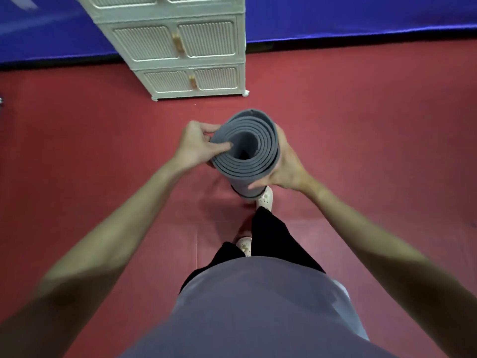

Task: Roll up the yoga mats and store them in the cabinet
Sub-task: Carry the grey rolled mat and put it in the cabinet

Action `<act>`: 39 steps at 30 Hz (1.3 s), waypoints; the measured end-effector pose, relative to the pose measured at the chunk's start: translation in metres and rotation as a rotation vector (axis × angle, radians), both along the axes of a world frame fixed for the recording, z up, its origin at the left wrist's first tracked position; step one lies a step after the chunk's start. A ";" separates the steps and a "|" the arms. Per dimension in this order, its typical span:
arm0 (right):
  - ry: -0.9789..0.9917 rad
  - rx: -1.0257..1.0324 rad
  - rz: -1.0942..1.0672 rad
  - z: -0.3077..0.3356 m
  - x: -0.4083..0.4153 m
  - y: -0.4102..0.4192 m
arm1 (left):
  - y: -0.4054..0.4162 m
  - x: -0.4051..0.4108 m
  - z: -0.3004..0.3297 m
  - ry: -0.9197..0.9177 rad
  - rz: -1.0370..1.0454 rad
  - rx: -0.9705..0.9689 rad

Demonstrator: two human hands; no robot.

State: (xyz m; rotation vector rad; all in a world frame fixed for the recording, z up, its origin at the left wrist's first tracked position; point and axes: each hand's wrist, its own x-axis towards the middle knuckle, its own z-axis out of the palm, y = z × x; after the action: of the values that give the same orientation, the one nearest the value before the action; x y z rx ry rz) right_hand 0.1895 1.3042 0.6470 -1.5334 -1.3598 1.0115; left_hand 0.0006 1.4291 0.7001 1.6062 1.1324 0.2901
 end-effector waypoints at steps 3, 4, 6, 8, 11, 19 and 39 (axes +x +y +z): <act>0.019 0.053 0.137 0.013 0.020 0.053 | 0.039 0.009 0.019 -0.052 0.007 -0.036; 0.021 0.069 0.174 0.017 0.027 0.070 | 0.051 0.013 0.023 -0.063 0.024 -0.034; 0.031 0.083 0.220 0.025 0.039 0.100 | 0.074 0.024 0.029 -0.082 0.070 -0.025; 0.023 0.084 0.221 0.030 0.047 0.127 | 0.096 0.032 0.029 -0.091 0.137 -0.020; -0.034 0.082 0.195 0.039 0.054 0.165 | 0.126 0.040 0.029 -0.112 0.251 0.006; -0.086 0.105 0.180 0.061 0.055 0.279 | 0.227 0.039 0.035 -0.188 0.396 0.005; -0.094 0.152 -0.188 0.084 -0.015 0.507 | 0.524 -0.017 0.062 -0.159 0.107 -0.031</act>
State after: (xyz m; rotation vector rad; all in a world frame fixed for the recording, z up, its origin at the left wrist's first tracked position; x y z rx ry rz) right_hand 0.1748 1.8114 0.7314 -1.5770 -1.2978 0.7124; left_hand -0.0163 1.9530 0.7624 1.4709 1.0968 0.4599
